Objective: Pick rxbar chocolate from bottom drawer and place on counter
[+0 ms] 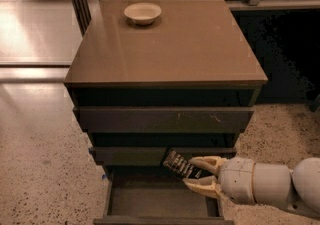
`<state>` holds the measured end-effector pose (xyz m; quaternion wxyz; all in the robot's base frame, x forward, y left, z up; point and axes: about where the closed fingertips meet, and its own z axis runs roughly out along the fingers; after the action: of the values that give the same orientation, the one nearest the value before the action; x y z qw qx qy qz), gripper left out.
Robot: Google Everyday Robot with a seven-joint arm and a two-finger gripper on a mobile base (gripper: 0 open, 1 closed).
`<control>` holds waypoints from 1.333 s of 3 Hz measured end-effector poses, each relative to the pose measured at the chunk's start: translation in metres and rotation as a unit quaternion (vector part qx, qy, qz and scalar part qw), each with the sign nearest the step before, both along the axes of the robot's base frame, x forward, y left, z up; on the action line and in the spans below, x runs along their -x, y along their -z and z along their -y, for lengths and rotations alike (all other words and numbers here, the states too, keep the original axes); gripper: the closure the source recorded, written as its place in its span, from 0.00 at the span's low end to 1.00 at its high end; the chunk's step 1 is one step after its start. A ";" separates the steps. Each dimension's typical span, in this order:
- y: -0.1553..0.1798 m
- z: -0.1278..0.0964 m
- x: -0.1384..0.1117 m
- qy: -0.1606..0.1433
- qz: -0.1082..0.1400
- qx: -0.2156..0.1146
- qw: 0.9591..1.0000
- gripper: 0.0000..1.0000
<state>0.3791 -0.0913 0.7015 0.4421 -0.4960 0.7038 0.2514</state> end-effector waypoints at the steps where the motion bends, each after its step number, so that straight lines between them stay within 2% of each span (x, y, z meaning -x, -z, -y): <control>1: 0.000 0.000 0.000 0.000 0.000 0.000 1.000 1.00; 2: -0.012 0.000 -0.010 -0.009 0.018 -0.005 1.000 1.00; 3: -0.055 -0.003 -0.033 -0.051 0.061 0.001 0.997 1.00; 4: -0.106 -0.003 -0.054 -0.094 0.100 0.012 0.990 1.00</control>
Offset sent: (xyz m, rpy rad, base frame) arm 0.0333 -0.0025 0.0427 0.0351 -0.1205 0.0565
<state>0.4332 -0.0882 0.8079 0.4788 -0.5877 0.6092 0.2328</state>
